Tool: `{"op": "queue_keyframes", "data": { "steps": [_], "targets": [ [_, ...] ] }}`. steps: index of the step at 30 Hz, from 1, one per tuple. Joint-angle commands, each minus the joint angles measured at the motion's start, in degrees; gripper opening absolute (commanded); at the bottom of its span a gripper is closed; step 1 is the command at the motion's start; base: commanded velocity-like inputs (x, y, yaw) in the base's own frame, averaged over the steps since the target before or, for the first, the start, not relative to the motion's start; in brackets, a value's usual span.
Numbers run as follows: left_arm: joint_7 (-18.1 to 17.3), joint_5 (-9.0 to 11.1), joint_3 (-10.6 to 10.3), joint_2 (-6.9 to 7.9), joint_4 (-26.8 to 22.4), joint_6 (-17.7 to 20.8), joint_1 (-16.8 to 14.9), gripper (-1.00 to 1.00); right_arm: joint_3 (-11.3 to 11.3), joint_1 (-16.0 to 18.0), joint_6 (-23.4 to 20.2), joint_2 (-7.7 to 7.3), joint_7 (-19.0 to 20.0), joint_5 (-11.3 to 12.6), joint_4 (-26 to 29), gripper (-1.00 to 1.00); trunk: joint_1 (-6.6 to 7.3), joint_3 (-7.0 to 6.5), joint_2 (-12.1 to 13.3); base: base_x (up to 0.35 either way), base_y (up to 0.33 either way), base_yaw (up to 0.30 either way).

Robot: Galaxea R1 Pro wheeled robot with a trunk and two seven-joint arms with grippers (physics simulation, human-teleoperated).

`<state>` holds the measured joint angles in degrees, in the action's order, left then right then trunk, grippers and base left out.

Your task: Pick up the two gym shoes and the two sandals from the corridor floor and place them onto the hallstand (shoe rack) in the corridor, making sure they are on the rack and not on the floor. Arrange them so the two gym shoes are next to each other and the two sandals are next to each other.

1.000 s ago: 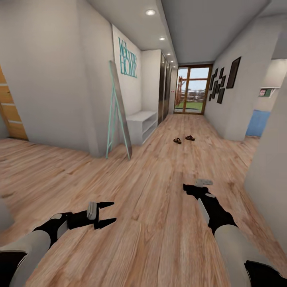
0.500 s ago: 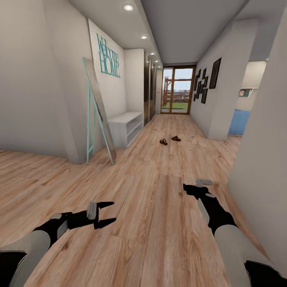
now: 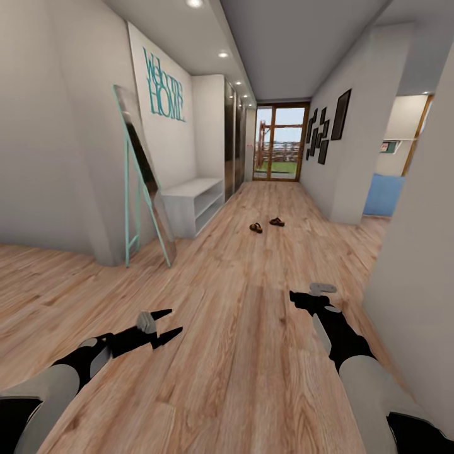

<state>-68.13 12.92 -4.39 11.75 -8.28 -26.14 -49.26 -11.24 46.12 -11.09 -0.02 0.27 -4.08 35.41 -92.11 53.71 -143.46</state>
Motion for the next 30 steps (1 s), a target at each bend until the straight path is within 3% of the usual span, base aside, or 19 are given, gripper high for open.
{"op": "queue_keyframes", "data": {
  "steps": [1, 11, 16, 17, 25, 30],
  "targets": [
    [1.1, 0.6, -0.5, 0.05, 0.1, -0.2, 0.0, 1.00, -0.1, 0.0, -0.3, 0.02, 0.0, -0.4, 0.1, 1.00, -0.02, 0.06, 0.0, 0.342, -0.143, 0.000],
    [3.7, 0.9, 0.3, 0.27, 0.1, 0.7, 0.0, 1.00, -0.1, 0.0, -0.3, 0.02, -0.1, -0.7, 0.2, 1.00, -0.02, 0.06, 0.0, 0.342, -0.145, 0.000],
    [4.5, 0.9, 2.6, 0.29, 0.1, 1.2, 0.0, 1.00, -0.1, 0.0, -0.3, 0.02, 0.1, -0.6, 0.2, 1.00, -0.02, 0.06, 0.0, 0.342, -0.154, 0.000],
    [7.2, 0.9, 4.1, 0.29, 0.1, 1.4, 0.0, 1.00, -0.1, 0.0, -0.3, 0.02, 0.3, -0.5, 0.3, 1.00, -0.02, 0.06, 0.0, 0.342, -0.156, 0.000],
    [12.2, 0.9, 4.7, 0.32, 0.1, 1.5, 0.0, 1.00, -0.1, 0.0, -0.3, 0.02, 0.4, -0.5, 0.4, 1.00, -0.02, 0.06, 0.0, 0.342, -0.156, 0.000],
    [12.9, 0.9, 4.8, 0.32, 0.2, 1.5, 0.0, 1.00, -0.1, 0.0, -0.3, 0.02, 0.4, -0.5, 0.3, 1.00, -0.02, 0.06, 0.0, 0.344, -0.136, -0.001]
  ]
}}
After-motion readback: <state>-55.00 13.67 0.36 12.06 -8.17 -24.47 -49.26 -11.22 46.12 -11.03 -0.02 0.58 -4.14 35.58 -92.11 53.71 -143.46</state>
